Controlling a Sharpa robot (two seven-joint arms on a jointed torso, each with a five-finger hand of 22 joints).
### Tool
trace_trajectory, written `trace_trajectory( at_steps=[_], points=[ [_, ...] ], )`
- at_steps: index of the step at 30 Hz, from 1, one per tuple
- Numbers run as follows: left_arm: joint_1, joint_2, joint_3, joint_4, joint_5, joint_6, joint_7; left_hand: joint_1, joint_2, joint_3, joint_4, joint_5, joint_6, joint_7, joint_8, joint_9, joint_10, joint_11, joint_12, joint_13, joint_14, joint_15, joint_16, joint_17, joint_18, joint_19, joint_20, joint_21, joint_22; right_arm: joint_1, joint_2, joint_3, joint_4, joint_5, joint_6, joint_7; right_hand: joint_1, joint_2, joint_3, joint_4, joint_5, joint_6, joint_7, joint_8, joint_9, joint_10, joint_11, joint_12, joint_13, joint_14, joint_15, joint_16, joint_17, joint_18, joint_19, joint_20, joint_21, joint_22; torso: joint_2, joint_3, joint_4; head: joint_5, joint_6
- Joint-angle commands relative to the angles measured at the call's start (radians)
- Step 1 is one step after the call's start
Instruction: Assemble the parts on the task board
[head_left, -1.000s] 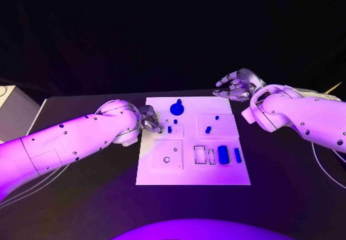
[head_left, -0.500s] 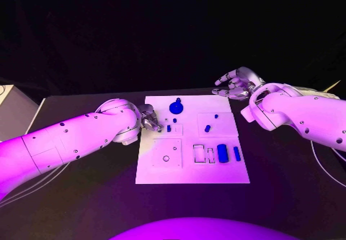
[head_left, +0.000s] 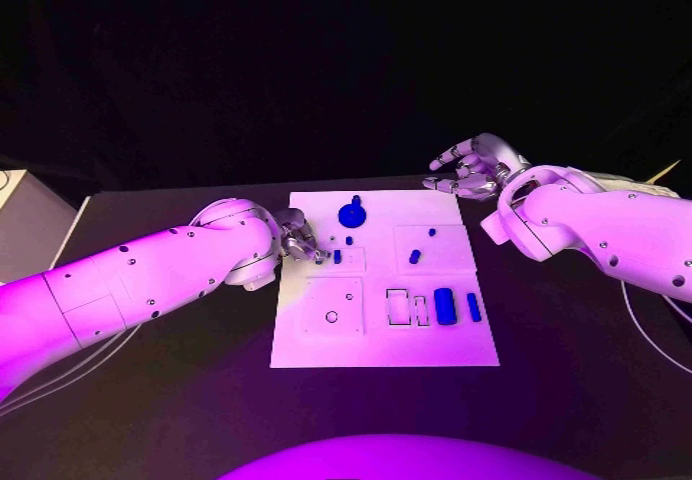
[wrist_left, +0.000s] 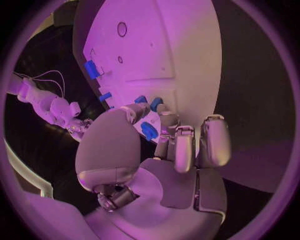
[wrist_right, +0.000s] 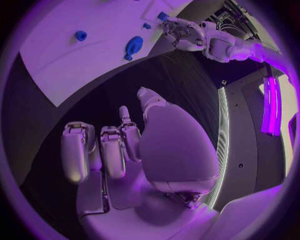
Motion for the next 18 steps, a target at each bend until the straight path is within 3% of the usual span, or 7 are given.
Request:
trace_trajectory(
  at_steps=[1,6,18],
  points=[
    [-0.018,0.002,-0.014,-0.005,0.025,0.038,-0.016,-0.008,0.012,-0.049,0.003,0.001,-0.031,0.026,-0.087,-0.021,-0.015,0.010,-0.010,-0.016,0.096,0.015,-0.006,0.245,-0.001,-0.010,0.004,-0.007,-0.009,0.000,-0.001,0.000,0.003,-0.009,0.006,0.011,-0.010,0.000,0.006,-0.001,0.005,-0.008,0.000,0.007,-0.002,-0.004,0.000,-0.004,0.118,0.099,-0.001,-0.001,0.250,0.001,0.048,0.002,-0.006,0.132,-0.001,-0.0004,0.0001,-0.001,0.002],
    [-0.018,-0.001,-0.013,-0.005,0.025,0.026,-0.017,-0.005,0.027,-0.092,0.004,0.002,-0.040,0.035,-0.107,-0.043,-0.025,0.018,-0.012,-0.025,0.094,0.022,-0.008,0.240,0.000,-0.014,0.011,-0.010,-0.014,0.000,-0.003,0.000,0.005,-0.009,0.005,0.011,-0.010,0.000,0.006,-0.001,0.005,-0.008,0.000,0.007,-0.002,-0.004,0.000,-0.004,0.118,0.099,-0.001,-0.001,0.250,0.001,0.048,0.002,-0.006,0.132,0.000,-0.0009,-0.0002,-0.001,0.004],
    [-0.018,-0.012,-0.012,0.007,0.018,0.027,-0.017,0.013,0.039,-0.183,0.003,0.007,-0.054,0.045,-0.118,-0.064,-0.059,0.027,-0.025,-0.059,0.086,0.031,-0.017,0.224,0.006,-0.030,0.020,-0.024,-0.039,0.000,-0.005,0.000,0.006,-0.010,0.005,0.010,-0.006,-0.003,0.008,-0.006,0.008,-0.010,0.000,0.006,-0.003,-0.004,0.000,-0.004,0.118,0.099,-0.001,0.000,0.251,0.001,0.048,0.002,-0.006,0.132,-0.001,-0.0012,0.0002,-0.003,0.006]
  ],
)
